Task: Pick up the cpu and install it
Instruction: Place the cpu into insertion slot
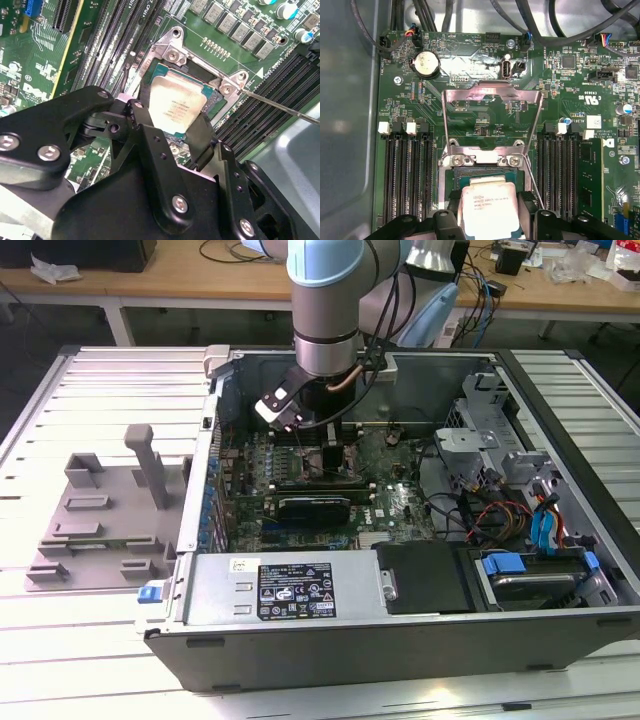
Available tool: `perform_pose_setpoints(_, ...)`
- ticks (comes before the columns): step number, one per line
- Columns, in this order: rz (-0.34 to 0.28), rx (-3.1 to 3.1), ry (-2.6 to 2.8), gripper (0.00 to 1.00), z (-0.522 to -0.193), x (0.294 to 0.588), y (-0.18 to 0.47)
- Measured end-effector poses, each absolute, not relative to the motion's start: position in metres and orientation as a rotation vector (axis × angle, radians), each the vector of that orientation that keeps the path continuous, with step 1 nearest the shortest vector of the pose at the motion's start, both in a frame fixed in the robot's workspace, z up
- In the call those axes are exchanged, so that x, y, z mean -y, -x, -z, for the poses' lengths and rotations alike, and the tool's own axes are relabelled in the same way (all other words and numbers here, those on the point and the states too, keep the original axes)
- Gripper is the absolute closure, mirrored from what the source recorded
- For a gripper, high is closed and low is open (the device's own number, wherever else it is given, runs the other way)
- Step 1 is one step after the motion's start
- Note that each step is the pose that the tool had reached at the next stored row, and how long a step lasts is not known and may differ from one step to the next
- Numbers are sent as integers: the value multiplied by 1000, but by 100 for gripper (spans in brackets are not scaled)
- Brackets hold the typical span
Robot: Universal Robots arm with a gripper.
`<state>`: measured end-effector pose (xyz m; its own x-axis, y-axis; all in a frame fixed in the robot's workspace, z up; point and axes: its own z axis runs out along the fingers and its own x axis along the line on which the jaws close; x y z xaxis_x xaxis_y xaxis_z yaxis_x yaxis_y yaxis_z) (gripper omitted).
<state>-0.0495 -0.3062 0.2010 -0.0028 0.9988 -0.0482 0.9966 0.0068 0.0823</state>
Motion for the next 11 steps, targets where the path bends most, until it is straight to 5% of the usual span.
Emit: perform_pose_setpoints(11,-38,-2122,-2192,47,-203,306,49)
